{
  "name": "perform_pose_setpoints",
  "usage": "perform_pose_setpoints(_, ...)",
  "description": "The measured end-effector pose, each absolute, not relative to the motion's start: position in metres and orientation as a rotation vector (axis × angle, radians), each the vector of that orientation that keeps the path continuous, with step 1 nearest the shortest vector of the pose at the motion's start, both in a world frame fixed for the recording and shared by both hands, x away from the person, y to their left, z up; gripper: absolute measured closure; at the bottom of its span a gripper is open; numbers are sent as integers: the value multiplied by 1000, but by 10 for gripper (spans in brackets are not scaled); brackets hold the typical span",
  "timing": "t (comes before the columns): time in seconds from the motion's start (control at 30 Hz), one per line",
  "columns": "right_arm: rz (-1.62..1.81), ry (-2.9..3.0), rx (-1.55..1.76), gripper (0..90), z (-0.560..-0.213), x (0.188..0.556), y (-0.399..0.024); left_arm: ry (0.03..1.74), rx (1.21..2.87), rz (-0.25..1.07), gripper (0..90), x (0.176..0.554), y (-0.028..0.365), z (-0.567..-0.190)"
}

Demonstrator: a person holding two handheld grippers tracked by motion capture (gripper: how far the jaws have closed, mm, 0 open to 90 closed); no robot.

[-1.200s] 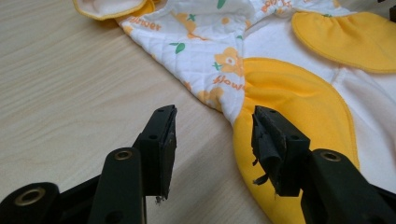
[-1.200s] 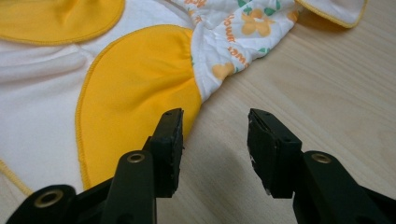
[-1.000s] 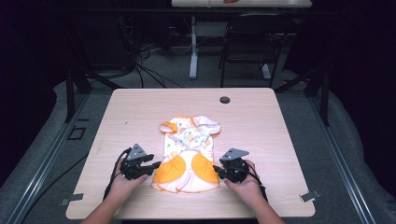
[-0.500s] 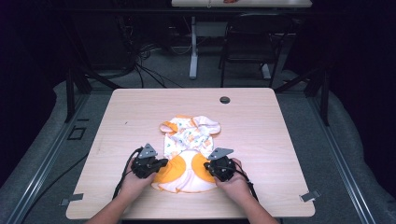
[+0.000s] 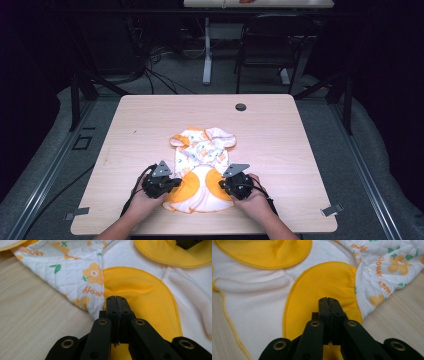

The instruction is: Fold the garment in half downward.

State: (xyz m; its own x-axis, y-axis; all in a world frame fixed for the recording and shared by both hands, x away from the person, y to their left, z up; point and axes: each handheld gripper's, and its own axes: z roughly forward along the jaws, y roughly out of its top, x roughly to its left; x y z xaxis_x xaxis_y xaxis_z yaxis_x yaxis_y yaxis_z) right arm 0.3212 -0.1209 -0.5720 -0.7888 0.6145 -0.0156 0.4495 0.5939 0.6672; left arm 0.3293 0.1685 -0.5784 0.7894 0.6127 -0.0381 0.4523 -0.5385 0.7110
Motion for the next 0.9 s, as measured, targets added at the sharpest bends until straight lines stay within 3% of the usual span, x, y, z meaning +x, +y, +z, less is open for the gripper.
perform_pose_setpoints(0.63,947,2805,818,896,-564,300,-126,739,2293,198,899,304,166,-574)
perform_pose_setpoints(0.9,1049,2722,876,840,-559,304,-131,753,2268,179,875,309,170,-571)
